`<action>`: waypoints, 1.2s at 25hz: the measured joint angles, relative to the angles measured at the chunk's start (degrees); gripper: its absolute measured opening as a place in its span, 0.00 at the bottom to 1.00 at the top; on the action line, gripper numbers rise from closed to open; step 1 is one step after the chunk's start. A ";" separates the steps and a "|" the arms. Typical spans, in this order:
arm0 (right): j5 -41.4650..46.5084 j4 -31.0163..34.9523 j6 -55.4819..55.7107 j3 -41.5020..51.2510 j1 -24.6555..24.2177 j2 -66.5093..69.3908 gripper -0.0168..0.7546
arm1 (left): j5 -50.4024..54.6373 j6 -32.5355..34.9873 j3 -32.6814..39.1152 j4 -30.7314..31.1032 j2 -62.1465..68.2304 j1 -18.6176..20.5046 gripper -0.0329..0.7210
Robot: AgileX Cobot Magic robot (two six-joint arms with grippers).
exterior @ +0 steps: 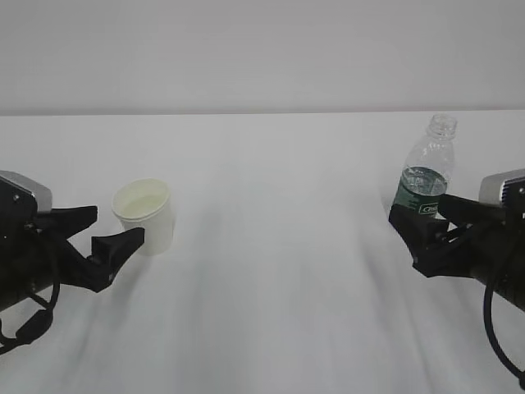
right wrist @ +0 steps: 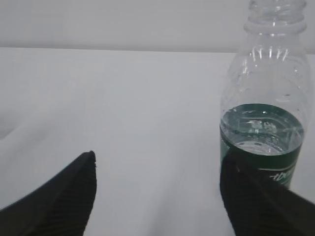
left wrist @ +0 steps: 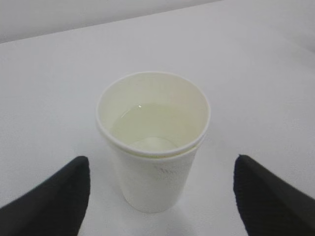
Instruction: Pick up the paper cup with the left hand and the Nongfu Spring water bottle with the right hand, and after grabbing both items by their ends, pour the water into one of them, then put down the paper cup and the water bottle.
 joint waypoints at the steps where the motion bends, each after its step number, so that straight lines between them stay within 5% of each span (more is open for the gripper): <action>1: 0.00 -0.44 0.14 0.14 0.00 -0.26 0.78 | 0.00 0.00 0.49 -0.14 -0.64 0.00 0.92; 16: 0.00 -1.20 0.44 3.37 0.00 -6.33 0.78 | 0.00 -0.82 8.70 -2.57 -7.11 0.00 0.89; 30: 0.00 0.59 0.44 8.85 0.00 -13.29 0.78 | 0.00 -4.95 17.54 -10.89 -21.86 0.00 0.88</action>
